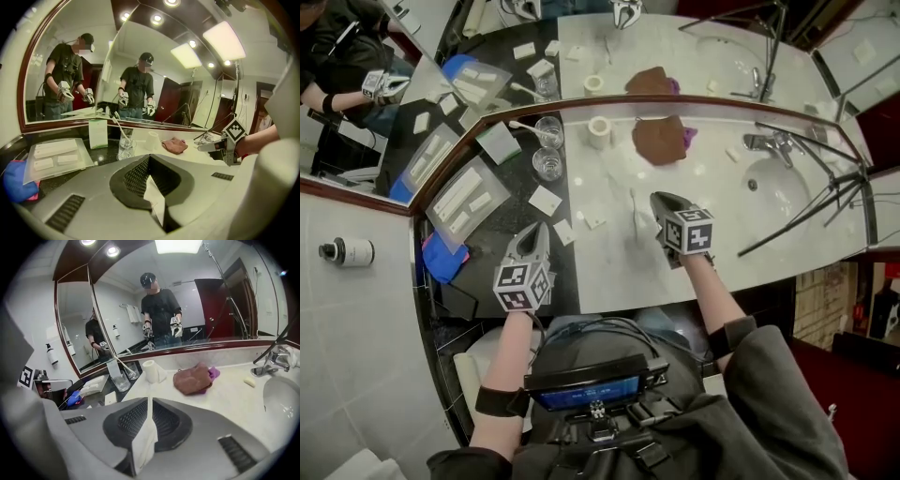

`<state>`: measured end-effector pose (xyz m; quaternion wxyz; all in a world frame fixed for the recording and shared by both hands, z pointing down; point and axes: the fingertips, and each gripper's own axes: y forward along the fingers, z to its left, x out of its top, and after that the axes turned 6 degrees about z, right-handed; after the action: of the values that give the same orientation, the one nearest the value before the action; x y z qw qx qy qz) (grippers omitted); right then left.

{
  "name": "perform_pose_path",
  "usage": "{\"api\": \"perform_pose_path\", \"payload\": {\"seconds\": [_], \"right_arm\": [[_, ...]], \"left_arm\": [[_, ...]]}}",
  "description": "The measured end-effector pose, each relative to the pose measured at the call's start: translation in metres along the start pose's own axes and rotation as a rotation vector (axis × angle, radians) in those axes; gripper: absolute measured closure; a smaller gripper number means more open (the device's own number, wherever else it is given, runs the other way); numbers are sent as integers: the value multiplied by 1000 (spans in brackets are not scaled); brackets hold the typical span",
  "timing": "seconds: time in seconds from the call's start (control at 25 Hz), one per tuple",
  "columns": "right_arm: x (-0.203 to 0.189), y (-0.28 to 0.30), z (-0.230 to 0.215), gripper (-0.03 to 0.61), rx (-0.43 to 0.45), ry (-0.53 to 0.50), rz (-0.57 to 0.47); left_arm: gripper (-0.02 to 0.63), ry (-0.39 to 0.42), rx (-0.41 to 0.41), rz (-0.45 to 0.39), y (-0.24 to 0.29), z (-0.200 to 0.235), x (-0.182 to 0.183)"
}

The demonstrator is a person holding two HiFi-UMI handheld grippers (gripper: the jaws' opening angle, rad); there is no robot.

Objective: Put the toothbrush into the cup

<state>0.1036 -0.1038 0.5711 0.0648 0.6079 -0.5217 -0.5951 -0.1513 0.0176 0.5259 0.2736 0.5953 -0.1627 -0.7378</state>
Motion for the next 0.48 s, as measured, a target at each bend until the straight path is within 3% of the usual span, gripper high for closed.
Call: {"api": "perform_pose_path", "payload": {"seconds": [0.16, 0.48], "right_arm": [[15, -23, 5, 565, 9, -28, -74], [36, -67, 30, 563, 56, -254, -223]], "left_arm": [[611, -1, -10, 3, 3, -6, 0], [611, 22, -11, -2, 9, -16, 4]]}}
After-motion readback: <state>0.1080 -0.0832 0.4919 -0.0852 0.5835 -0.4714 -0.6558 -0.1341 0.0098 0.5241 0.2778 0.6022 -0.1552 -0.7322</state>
